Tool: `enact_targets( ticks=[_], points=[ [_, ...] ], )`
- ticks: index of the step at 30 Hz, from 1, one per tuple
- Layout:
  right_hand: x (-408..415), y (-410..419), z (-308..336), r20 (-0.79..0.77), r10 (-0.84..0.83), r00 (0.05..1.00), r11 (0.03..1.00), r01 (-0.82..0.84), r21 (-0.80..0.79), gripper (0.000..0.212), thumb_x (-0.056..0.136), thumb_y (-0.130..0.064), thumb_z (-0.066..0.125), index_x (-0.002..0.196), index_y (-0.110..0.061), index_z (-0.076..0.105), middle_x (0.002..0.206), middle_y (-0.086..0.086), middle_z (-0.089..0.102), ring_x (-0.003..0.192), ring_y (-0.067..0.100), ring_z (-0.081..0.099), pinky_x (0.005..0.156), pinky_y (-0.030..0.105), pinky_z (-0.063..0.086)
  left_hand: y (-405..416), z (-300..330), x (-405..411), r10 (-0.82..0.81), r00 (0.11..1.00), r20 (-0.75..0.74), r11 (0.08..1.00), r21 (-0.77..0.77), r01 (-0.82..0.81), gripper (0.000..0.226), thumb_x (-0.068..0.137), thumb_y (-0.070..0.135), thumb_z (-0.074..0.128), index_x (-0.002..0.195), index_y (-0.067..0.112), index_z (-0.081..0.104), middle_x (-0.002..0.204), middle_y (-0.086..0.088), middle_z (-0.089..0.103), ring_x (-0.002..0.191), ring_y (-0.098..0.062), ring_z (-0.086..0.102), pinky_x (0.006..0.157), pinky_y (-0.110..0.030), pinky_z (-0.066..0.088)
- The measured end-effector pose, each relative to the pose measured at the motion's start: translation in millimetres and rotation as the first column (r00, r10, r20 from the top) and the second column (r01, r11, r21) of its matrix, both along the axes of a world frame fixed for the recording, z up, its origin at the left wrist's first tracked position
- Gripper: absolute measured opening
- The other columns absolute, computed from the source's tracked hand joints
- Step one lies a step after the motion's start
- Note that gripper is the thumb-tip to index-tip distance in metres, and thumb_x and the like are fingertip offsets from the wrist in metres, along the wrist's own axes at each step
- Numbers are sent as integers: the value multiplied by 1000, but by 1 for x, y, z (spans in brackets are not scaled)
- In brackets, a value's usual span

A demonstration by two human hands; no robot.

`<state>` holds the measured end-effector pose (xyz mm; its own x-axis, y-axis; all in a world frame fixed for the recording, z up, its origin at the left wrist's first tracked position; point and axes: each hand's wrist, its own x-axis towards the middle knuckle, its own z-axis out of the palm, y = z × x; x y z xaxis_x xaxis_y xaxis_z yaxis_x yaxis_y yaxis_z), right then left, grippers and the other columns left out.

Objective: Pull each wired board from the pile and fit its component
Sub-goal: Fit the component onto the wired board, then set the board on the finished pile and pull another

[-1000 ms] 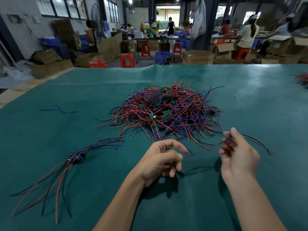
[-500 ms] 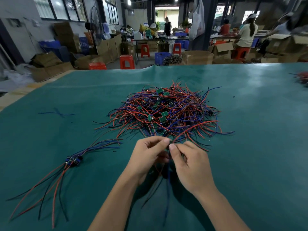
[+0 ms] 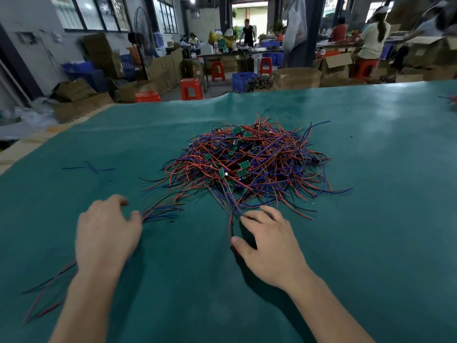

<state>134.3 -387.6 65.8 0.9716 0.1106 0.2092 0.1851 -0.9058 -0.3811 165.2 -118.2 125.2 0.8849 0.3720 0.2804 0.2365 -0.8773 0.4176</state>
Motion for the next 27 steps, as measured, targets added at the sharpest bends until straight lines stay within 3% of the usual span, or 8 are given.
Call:
enact_targets(
  ticks=[3,5,8,14,19,21,24,27],
  points=[
    [-1,2,3,103,-21,994,982,1,190,39,89,-47,54,108,-22,76,119,-15,69,126,15,45,107,41,40,-55,-7,5,-197,969,149,945,-236,228,10,87,17,68,91,18,77,90,-4,77,88,-25,70,84,-33,52],
    [-2,1,6,222,-103,970,928,13,371,20,86,-33,64,88,-19,79,96,-13,74,103,15,57,94,38,48,-94,-17,12,-333,938,94,824,-456,338,10,92,22,68,90,16,76,85,-2,77,81,-21,72,80,-36,57],
    [-7,0,13,184,-172,968,746,6,666,24,81,-33,65,73,-14,77,72,-4,73,72,15,64,72,35,51,-134,-35,15,-427,895,130,595,-705,386,27,100,34,60,88,13,72,76,0,76,64,-17,72,59,-32,53],
    [-18,4,20,29,35,999,562,-44,826,40,80,-44,62,52,-18,74,55,23,64,57,42,58,61,47,48,-141,-52,13,-376,896,238,444,-802,399,9,95,24,69,94,15,72,74,0,77,58,-14,63,59,-26,53],
    [-21,2,26,8,220,976,406,-99,909,49,86,-21,61,45,4,62,54,21,65,47,9,59,54,9,39,-143,-51,12,-477,869,136,450,-811,374,36,80,29,84,110,17,69,82,2,78,76,-16,74,76,-36,58],
    [-20,1,28,-5,197,980,423,-81,903,51,85,-24,61,41,1,59,52,21,64,46,10,56,52,11,39,-144,-51,12,-499,859,112,489,-783,386,42,75,28,84,113,19,67,83,5,78,77,-16,74,76,-38,59],
    [-14,-7,23,3,-128,992,623,78,778,46,81,-37,63,47,-7,59,48,8,59,47,17,52,53,33,42,-144,-52,11,-463,870,168,518,-745,420,33,78,15,80,109,15,70,77,4,76,60,-11,62,69,-31,54],
    [-7,-18,16,45,-383,923,639,230,734,22,85,-32,71,68,-18,68,60,-6,65,56,3,55,59,22,46,-142,-49,10,-454,856,248,410,-795,447,24,87,0,74,106,13,74,74,5,70,60,-6,59,65,-20,50]
  ],
)
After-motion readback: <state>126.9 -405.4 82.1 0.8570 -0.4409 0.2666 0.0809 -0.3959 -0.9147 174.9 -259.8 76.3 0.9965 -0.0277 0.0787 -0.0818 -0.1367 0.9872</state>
